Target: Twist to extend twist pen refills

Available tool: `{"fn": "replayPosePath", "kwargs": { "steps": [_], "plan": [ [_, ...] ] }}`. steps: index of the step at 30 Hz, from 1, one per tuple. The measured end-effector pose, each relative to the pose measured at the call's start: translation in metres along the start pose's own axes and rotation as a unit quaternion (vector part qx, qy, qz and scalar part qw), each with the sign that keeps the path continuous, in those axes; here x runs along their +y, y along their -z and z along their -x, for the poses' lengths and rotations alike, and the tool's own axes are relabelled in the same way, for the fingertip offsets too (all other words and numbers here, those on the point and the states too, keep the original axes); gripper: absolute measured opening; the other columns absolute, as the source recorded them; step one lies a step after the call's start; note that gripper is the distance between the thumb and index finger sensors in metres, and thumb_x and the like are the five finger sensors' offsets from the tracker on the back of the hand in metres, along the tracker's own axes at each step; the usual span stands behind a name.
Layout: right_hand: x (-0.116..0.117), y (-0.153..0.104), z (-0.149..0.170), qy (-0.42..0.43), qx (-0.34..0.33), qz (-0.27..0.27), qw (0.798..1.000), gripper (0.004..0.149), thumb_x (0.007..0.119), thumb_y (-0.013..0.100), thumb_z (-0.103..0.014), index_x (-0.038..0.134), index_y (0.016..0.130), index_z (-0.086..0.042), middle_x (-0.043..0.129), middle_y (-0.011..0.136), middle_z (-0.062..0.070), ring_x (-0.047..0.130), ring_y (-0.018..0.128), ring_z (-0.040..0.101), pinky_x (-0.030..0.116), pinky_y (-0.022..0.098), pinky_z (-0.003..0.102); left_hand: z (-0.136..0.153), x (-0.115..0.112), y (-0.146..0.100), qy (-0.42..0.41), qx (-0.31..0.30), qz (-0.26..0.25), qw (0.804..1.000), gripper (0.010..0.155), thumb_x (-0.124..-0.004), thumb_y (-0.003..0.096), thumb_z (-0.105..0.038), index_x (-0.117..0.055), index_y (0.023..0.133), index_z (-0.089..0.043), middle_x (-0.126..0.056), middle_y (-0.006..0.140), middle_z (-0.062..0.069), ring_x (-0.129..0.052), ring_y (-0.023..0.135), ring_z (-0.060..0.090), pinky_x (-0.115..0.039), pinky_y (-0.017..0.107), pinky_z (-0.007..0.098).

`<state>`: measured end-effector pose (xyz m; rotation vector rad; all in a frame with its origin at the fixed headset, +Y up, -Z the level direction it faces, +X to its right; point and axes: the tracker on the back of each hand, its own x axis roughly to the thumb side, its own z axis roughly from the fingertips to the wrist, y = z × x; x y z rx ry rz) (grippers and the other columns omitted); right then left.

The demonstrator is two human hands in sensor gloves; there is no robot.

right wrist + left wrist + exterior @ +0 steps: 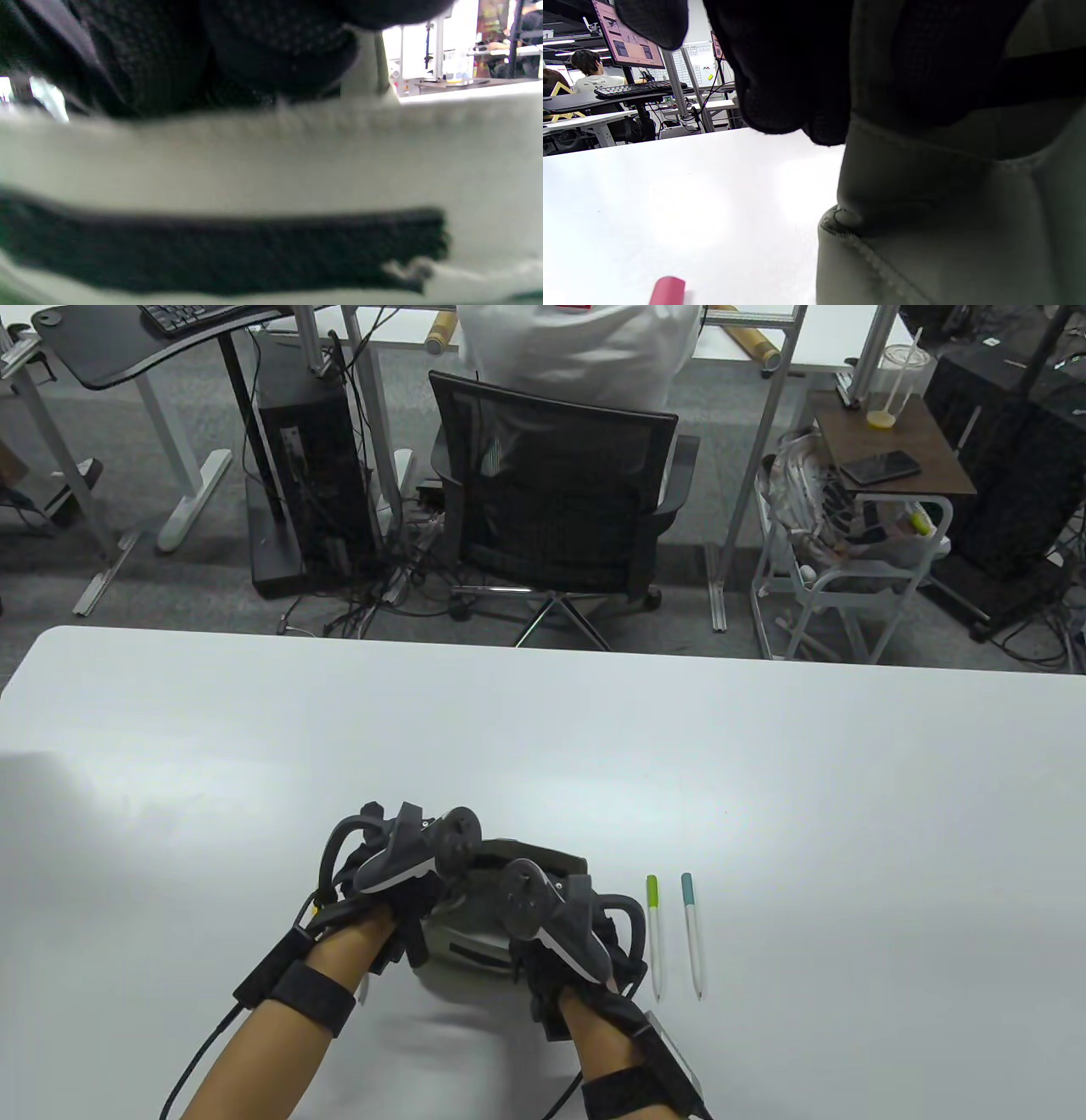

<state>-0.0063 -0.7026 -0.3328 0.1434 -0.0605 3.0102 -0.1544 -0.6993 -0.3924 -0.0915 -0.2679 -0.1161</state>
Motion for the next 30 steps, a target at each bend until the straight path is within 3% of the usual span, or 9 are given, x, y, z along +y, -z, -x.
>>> {"fn": "replayPosePath", "kwargs": {
  "steps": [3,4,7,11,19,24,28,30],
  "plan": [
    [0.018,0.007,-0.006,-0.062,0.003,-0.076,0.995,0.049,0.095,0.028,-0.037,0.092,0.074,-0.022,0.101,0.063,0.005,0.100,0.025,0.008,0.088,0.015,0.022,0.001,-0.001,0.000,0.003,0.000,-0.002,1.000,0.047,-0.090,0.0472,-0.044,-0.088,0.088,-0.021,-0.101,0.077,0.005,-0.099,0.067,0.029,-0.053,0.068,0.075],
    [0.026,0.007,-0.007,-0.087,-0.004,-0.110,0.990,0.057,0.095,0.025,-0.040,0.089,0.079,-0.022,0.099,0.069,0.004,0.100,0.028,0.007,0.088,0.018,0.021,0.000,0.000,0.000,0.009,0.002,-0.005,1.000,0.047,-0.090,0.0472,-0.045,-0.088,0.088,-0.021,-0.101,0.077,0.005,-0.099,0.066,0.029,-0.053,0.068,0.075],
    [0.039,0.003,-0.006,-0.097,-0.018,-0.149,0.984,0.067,0.095,0.024,-0.043,0.083,0.086,-0.022,0.093,0.079,0.006,0.100,0.034,0.008,0.088,0.022,0.021,0.001,-0.002,0.002,0.020,0.004,-0.008,1.000,0.048,-0.089,0.0471,-0.046,-0.087,0.088,-0.020,-0.101,0.075,0.005,-0.099,0.066,0.028,-0.053,0.068,0.075],
    [0.047,-0.005,-0.009,-0.127,-0.032,-0.145,0.981,0.066,0.092,0.024,-0.045,0.082,0.086,-0.024,0.090,0.082,0.005,0.098,0.036,0.009,0.086,0.023,0.023,0.001,-0.002,0.004,0.021,0.007,-0.013,1.000,0.048,-0.089,0.0466,-0.046,-0.087,0.088,-0.020,-0.101,0.075,0.005,-0.099,0.065,0.028,-0.053,0.069,0.075],
    [0.053,-0.008,-0.014,-0.144,-0.065,-0.099,0.983,0.058,0.090,0.024,-0.044,0.087,0.078,-0.024,0.095,0.072,0.005,0.098,0.027,0.009,0.086,0.018,0.023,0.010,-0.003,0.007,-0.022,0.013,0.003,1.000,0.049,-0.090,0.0458,-0.046,-0.088,0.087,-0.020,-0.101,0.075,0.005,-0.099,0.066,0.028,-0.053,0.068,0.075],
    [0.056,-0.010,-0.011,-0.127,-0.082,-0.050,0.987,0.043,0.087,0.031,-0.038,0.092,0.071,-0.024,0.099,0.064,0.004,0.098,0.023,0.008,0.086,0.014,0.022,0.009,-0.003,0.008,-0.019,0.012,0.007,1.000,0.048,-0.090,0.0458,-0.046,-0.088,0.087,-0.021,-0.101,0.075,0.005,-0.099,0.066,0.028,-0.053,0.068,0.075],
    [0.054,-0.012,-0.014,-0.146,-0.075,-0.080,0.983,0.049,0.093,0.028,-0.038,0.089,0.075,-0.023,0.097,0.069,0.005,0.099,0.027,0.009,0.087,0.017,0.023,0.009,-0.003,0.008,-0.019,0.011,0.007,1.000,0.048,-0.090,0.0458,-0.045,-0.088,0.087,-0.021,-0.101,0.075,0.005,-0.099,0.066,0.028,-0.053,0.069,0.075],
    [0.054,-0.012,-0.016,-0.147,-0.066,-0.068,0.984,0.049,0.093,0.027,-0.038,0.090,0.074,-0.023,0.098,0.067,0.005,0.099,0.026,0.009,0.087,0.016,0.024,0.009,-0.003,0.008,-0.021,0.010,0.007,1.000,0.048,-0.090,0.0457,-0.045,-0.088,0.087,-0.021,-0.101,0.075,0.005,-0.099,0.066,0.028,-0.052,0.069,0.075]
  ]
}}
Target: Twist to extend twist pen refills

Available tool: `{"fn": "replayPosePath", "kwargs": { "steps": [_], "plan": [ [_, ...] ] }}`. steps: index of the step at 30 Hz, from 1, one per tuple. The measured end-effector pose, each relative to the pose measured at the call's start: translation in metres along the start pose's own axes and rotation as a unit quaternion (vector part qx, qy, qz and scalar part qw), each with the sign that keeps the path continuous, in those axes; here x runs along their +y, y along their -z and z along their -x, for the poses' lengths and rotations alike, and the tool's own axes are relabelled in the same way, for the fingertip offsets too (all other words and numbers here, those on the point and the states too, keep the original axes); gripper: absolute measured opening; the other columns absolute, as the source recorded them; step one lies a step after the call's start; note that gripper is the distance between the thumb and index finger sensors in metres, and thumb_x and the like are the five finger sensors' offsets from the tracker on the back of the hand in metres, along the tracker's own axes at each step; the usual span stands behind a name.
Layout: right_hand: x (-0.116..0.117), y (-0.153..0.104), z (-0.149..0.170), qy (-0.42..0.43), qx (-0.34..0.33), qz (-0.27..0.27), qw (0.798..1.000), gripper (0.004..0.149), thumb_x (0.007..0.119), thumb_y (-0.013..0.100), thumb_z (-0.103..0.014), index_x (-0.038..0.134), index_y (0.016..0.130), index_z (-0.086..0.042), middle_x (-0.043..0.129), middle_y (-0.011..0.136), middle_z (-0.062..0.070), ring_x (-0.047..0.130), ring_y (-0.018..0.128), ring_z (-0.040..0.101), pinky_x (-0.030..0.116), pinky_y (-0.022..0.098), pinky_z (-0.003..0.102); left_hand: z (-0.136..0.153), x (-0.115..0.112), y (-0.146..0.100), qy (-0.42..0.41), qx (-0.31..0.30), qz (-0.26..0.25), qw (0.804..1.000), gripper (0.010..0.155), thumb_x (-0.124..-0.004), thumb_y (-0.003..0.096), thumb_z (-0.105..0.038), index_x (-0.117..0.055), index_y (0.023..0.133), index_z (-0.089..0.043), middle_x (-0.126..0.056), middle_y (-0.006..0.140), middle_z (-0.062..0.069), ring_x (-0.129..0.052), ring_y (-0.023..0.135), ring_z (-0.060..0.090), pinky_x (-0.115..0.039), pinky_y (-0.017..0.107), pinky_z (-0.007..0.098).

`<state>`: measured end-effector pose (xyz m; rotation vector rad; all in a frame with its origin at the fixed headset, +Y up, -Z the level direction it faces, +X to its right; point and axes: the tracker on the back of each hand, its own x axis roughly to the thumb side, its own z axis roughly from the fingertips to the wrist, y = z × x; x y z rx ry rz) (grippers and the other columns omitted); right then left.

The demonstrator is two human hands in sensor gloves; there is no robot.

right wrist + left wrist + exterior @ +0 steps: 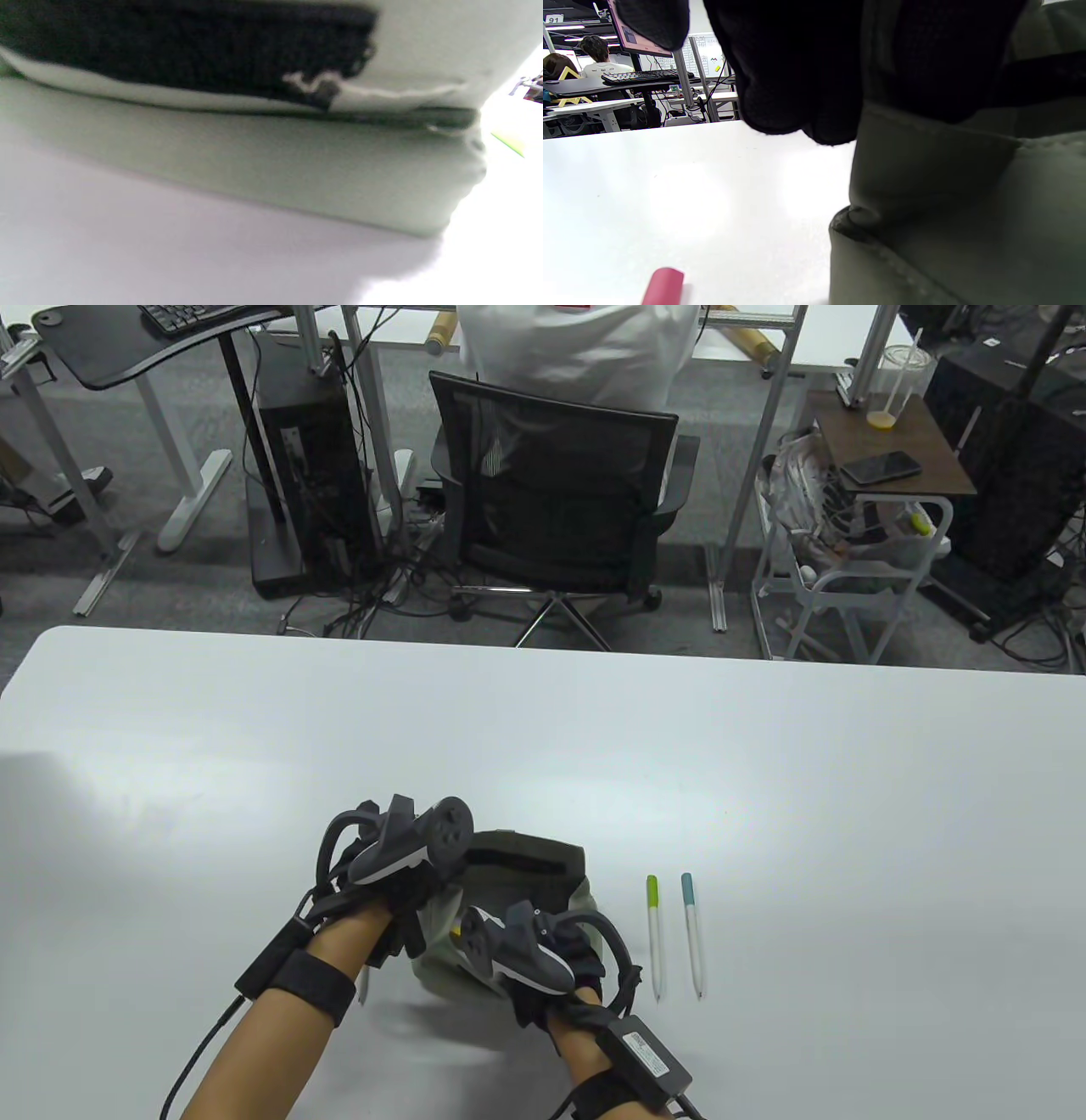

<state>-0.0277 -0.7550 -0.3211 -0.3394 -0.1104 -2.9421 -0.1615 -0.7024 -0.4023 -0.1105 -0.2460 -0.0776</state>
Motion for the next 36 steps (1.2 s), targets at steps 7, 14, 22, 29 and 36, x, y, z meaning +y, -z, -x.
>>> {"fn": "replayPosePath", "kwargs": {
  "steps": [7,14,22,29,36],
  "plan": [
    [0.005,-0.001,0.007,0.037,-0.005,0.007,0.999,0.046,0.086,0.032,-0.034,0.088,0.076,-0.020,0.096,0.064,0.006,0.096,0.024,0.008,0.084,0.016,0.024,-0.001,-0.001,0.001,0.005,-0.008,0.001,1.000,0.045,-0.089,0.0453,-0.043,-0.088,0.086,-0.023,-0.101,0.075,0.004,-0.099,0.067,0.028,-0.052,0.069,0.075],
    [-0.007,-0.008,0.025,0.131,0.031,0.015,0.991,0.048,0.080,0.035,-0.029,0.082,0.082,-0.017,0.094,0.067,0.007,0.097,0.025,0.009,0.085,0.016,0.024,-0.002,-0.001,0.001,0.008,-0.009,-0.002,1.000,0.045,-0.089,0.0446,-0.043,-0.089,0.085,-0.024,-0.101,0.076,0.003,-0.099,0.068,0.028,-0.052,0.069,0.075],
    [-0.051,-0.045,0.077,0.341,0.092,0.156,0.922,0.047,0.083,0.034,-0.030,0.085,0.079,-0.016,0.098,0.064,0.008,0.098,0.021,0.009,0.085,0.013,0.024,0.009,0.019,-0.011,-0.035,-0.021,0.023,0.999,0.060,-0.089,0.0456,-0.048,-0.081,0.098,-0.021,-0.095,0.090,0.007,-0.093,0.081,0.033,-0.047,0.069,0.078],
    [-0.064,-0.063,0.086,0.361,0.085,0.242,0.897,0.048,0.084,0.034,-0.034,0.086,0.079,-0.017,0.099,0.062,0.007,0.097,0.019,0.008,0.085,0.012,0.023,0.011,0.086,-0.050,-0.101,-0.044,-0.080,0.991,0.064,-0.082,0.0501,-0.052,-0.077,0.103,-0.016,-0.091,0.096,0.012,-0.089,0.085,0.038,-0.044,0.069,0.079],
    [-0.066,-0.065,0.068,0.333,0.055,0.249,0.908,0.048,0.084,0.035,-0.035,0.086,0.079,-0.016,0.099,0.061,0.006,0.097,0.019,0.007,0.085,0.012,0.022,-0.025,0.128,-0.080,-0.190,-0.095,-0.159,0.964,0.065,-0.076,0.0522,-0.057,-0.082,0.099,-0.013,-0.096,0.087,0.014,-0.094,0.076,0.038,-0.048,0.068,0.078]
  ]
}}
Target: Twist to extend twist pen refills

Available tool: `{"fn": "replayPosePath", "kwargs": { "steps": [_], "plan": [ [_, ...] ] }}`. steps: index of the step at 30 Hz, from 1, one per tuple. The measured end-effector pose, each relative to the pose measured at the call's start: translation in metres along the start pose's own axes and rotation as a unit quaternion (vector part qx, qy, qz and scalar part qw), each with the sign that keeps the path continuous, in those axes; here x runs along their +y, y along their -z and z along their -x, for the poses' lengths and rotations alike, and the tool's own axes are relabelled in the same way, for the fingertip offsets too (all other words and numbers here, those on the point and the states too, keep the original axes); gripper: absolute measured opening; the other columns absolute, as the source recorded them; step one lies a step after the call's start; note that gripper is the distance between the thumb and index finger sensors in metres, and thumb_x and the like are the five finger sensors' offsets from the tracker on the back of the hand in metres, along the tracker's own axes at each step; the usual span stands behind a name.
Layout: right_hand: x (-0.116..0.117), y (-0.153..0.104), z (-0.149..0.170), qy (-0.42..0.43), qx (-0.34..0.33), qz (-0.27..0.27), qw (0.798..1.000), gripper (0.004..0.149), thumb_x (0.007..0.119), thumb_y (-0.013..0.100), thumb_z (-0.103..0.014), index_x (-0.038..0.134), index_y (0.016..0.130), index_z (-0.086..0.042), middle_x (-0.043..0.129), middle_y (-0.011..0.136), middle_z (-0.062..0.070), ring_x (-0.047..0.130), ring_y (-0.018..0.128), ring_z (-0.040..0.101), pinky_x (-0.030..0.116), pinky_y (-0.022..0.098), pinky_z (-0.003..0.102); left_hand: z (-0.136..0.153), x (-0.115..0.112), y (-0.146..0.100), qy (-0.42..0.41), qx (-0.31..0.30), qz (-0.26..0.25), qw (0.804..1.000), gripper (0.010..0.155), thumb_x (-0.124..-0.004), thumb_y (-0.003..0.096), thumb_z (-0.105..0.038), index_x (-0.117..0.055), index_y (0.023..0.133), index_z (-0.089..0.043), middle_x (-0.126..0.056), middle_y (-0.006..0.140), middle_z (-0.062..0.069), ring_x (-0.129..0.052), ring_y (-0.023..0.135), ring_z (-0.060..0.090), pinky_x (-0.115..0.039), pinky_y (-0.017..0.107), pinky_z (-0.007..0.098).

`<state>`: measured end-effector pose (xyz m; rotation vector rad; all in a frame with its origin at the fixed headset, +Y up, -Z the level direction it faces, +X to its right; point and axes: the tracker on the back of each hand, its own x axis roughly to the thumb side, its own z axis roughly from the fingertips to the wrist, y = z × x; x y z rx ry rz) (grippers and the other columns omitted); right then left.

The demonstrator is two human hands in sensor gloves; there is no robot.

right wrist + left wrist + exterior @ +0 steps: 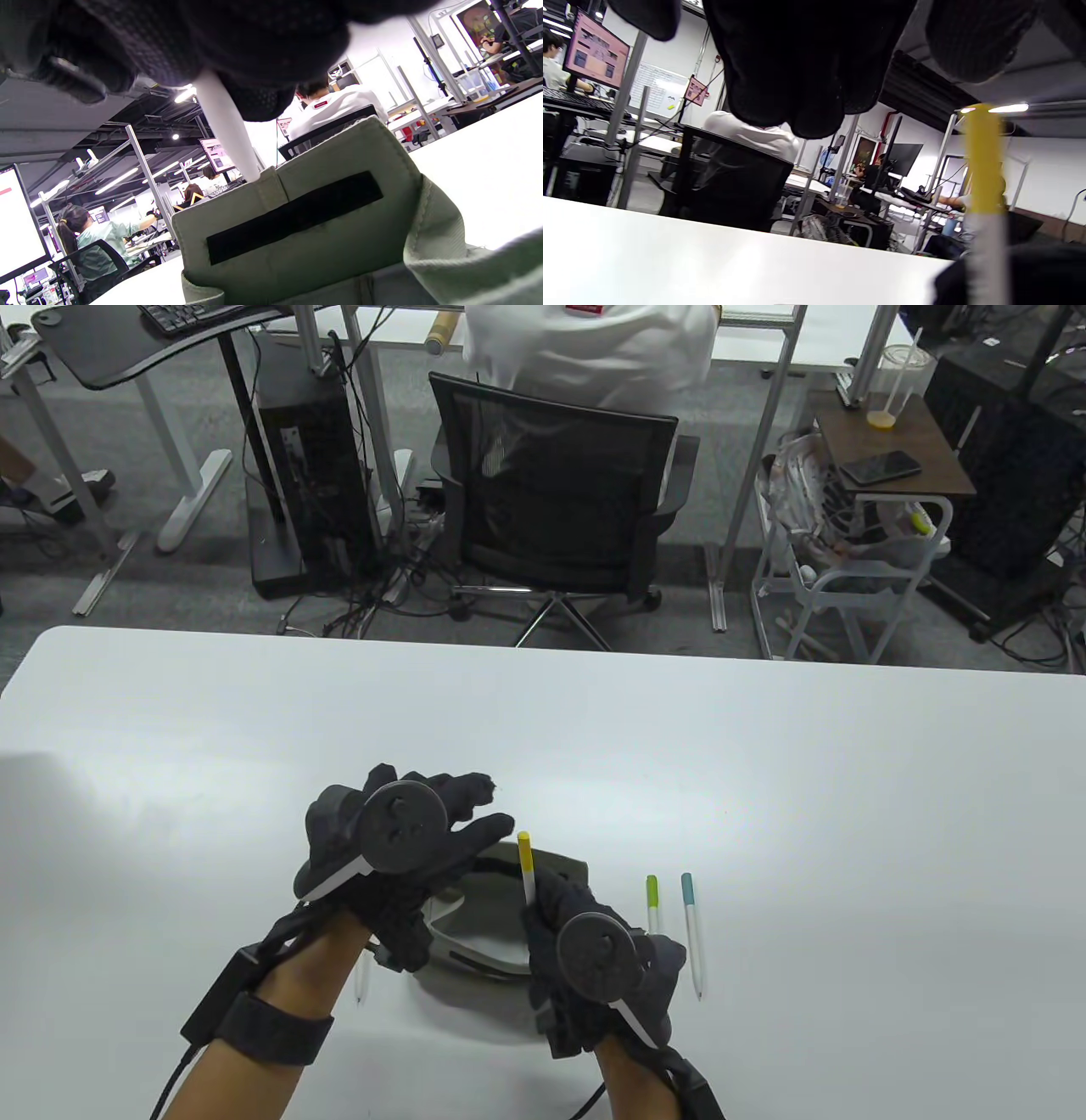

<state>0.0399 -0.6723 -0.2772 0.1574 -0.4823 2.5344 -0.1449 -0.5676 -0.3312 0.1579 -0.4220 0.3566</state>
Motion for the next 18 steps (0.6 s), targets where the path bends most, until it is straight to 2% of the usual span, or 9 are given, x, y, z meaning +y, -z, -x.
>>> {"fn": "replayPosePath", "kwargs": {
  "steps": [7,9,18],
  "plan": [
    [0.000,-0.001,-0.001,-0.004,-0.002,0.003,1.000,0.048,0.084,0.035,-0.035,0.086,0.078,-0.016,0.099,0.061,0.006,0.097,0.018,0.007,0.085,0.011,0.022,-0.027,-0.005,0.002,0.092,-0.021,-0.003,0.996,0.058,-0.084,0.0486,-0.057,-0.087,0.090,-0.017,-0.101,0.076,0.008,-0.099,0.067,0.031,-0.053,0.068,0.075],
    [0.002,-0.001,-0.001,-0.009,-0.002,0.002,1.000,0.048,0.084,0.035,-0.035,0.086,0.078,-0.016,0.099,0.060,0.006,0.097,0.018,0.006,0.085,0.011,0.022,-0.029,-0.006,0.002,0.089,-0.022,-0.004,0.996,0.052,-0.087,0.0484,-0.053,-0.090,0.085,-0.017,-0.102,0.071,0.007,-0.100,0.062,0.029,-0.054,0.068,0.075],
    [0.003,-0.001,-0.001,-0.007,-0.002,-0.002,1.000,0.048,0.084,0.035,-0.034,0.086,0.079,-0.016,0.099,0.061,0.007,0.097,0.018,0.007,0.085,0.012,0.022,-0.030,-0.009,0.002,0.077,-0.039,-0.006,0.996,0.048,-0.087,0.0493,-0.045,-0.090,0.085,-0.014,-0.102,0.071,0.009,-0.100,0.062,0.030,-0.053,0.069,0.075]
  ]
}}
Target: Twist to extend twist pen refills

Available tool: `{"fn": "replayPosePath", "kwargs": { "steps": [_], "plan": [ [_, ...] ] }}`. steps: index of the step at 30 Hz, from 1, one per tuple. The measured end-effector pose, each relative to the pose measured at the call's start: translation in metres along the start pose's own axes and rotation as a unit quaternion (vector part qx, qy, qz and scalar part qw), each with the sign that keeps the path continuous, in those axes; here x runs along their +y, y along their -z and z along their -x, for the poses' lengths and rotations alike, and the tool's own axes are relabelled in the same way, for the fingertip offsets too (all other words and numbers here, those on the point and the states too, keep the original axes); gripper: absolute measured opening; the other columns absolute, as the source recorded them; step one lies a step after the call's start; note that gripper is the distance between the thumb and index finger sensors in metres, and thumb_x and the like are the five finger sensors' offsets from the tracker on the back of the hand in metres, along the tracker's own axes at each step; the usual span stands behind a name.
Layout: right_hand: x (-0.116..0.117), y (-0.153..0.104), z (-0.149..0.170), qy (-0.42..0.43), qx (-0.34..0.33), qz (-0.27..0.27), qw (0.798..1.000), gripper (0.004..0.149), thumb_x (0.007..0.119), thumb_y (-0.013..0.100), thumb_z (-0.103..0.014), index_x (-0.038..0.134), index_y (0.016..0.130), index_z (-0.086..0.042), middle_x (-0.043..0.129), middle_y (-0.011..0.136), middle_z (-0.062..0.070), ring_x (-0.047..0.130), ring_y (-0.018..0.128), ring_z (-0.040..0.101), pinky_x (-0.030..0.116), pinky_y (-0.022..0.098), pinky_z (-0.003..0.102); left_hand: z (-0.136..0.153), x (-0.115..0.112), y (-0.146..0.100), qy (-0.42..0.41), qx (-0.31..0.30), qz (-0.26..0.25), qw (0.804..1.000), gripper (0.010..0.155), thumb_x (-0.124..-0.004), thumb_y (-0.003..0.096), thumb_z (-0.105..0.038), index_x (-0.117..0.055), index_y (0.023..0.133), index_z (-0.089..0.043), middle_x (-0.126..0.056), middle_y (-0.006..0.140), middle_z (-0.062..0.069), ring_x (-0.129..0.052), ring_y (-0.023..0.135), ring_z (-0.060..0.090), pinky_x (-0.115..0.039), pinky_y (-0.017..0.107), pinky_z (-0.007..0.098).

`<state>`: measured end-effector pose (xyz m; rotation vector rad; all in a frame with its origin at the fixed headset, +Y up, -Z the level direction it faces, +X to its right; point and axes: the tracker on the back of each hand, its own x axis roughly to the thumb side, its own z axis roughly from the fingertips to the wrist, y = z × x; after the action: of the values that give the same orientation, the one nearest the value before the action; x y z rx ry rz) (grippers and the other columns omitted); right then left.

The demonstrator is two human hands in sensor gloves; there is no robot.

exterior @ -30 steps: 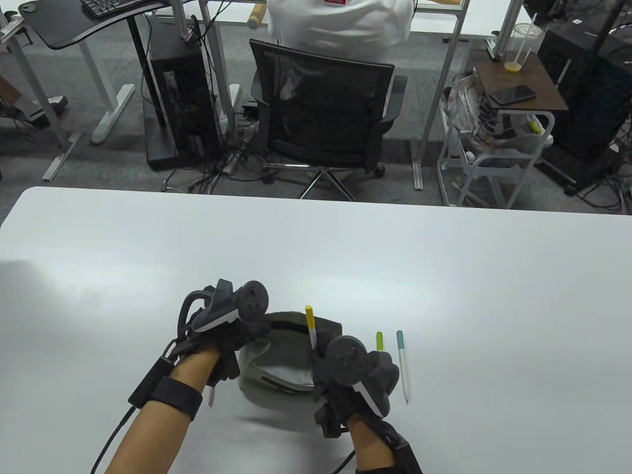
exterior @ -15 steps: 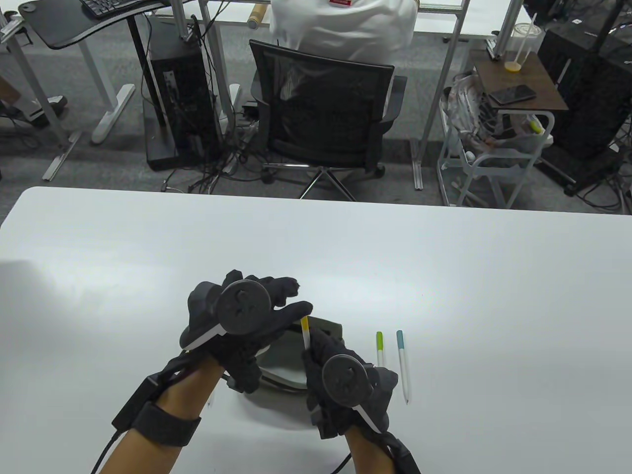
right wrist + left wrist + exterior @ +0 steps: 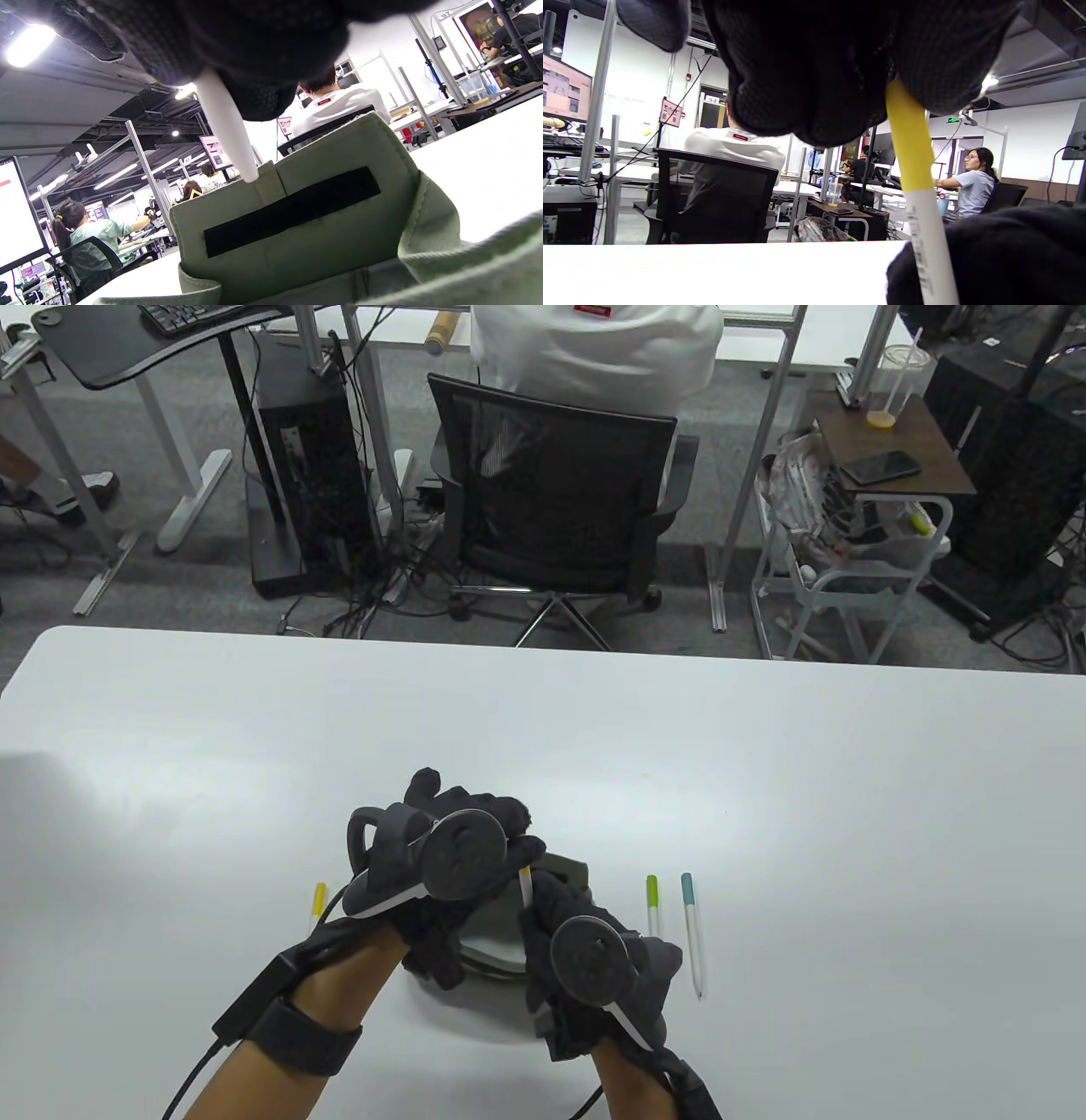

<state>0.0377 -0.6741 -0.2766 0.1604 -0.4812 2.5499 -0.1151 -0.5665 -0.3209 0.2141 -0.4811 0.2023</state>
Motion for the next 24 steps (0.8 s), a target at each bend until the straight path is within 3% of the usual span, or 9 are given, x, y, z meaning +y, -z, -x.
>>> {"fn": "replayPosePath", "kwargs": {
  "steps": [14,24],
  "plan": [
    [0.0003,0.0001,0.0005,0.007,0.002,-0.005,1.000,0.047,0.083,0.035,-0.033,0.085,0.079,-0.016,0.099,0.061,0.007,0.097,0.019,0.007,0.085,0.012,0.022,0.0016,-0.0019,0.0003,-0.032,-0.024,0.016,0.999,0.044,-0.086,0.0496,-0.033,-0.088,0.090,-0.014,-0.102,0.076,0.009,-0.101,0.066,0.030,-0.052,0.069,0.076],
    [0.0005,0.0005,0.0019,0.006,0.008,-0.013,1.000,0.047,0.082,0.035,-0.032,0.085,0.079,-0.016,0.098,0.062,0.006,0.097,0.019,0.007,0.084,0.012,0.023,0.0007,-0.0070,-0.0017,-0.043,-0.063,0.025,0.997,0.044,-0.082,0.0503,-0.022,-0.084,0.094,-0.021,-0.098,0.090,0.007,-0.097,0.079,0.030,-0.049,0.070,0.077]
  ]
}}
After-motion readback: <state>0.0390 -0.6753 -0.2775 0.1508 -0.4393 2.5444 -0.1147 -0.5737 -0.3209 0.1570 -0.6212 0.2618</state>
